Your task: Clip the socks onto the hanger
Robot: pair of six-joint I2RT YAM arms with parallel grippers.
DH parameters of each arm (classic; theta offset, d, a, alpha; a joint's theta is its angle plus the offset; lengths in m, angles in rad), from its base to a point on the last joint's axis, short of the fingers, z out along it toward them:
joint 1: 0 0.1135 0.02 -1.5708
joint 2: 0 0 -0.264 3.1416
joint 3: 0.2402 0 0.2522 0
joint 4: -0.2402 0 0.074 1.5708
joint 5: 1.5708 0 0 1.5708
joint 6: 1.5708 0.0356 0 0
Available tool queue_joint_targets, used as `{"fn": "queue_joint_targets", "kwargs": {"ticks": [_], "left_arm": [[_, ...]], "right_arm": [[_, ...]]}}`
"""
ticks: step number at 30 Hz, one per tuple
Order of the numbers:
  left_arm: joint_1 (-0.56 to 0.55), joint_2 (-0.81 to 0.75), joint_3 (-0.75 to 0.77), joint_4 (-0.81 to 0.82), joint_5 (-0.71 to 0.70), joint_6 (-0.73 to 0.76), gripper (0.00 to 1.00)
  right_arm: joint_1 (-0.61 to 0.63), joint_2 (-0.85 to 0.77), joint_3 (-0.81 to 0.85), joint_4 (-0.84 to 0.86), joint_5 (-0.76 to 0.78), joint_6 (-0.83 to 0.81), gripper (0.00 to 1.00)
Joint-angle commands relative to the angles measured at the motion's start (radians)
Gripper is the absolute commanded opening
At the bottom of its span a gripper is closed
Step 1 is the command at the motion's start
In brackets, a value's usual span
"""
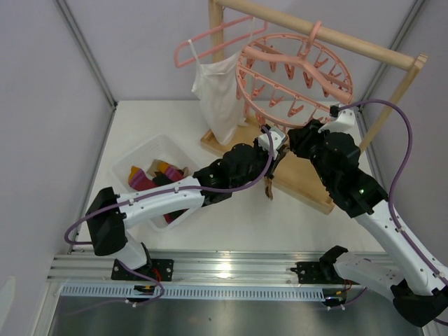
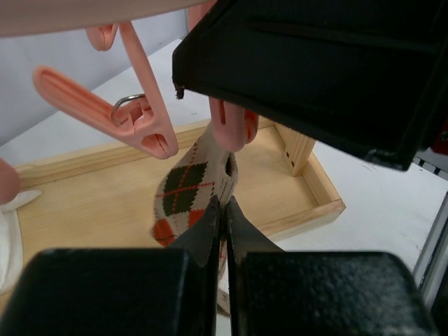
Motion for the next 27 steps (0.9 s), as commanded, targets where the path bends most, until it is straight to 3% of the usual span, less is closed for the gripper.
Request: {"fn": "queue_joint_targets", "kwargs": {"ticks": [1,27], "left_arm": [[-0.017,0.013,0.058,0.068,-0.033,0.055,0.01],[-0.028,0.030,0.090,0.056,-0.050,0.106,0.01]], "right_arm": [[-0.007,0.003,0.048,-0.007,0.018,0.031,0.00],[-0.005,0.020,0.037,0.001,0.011,0.031,0.00]]}}
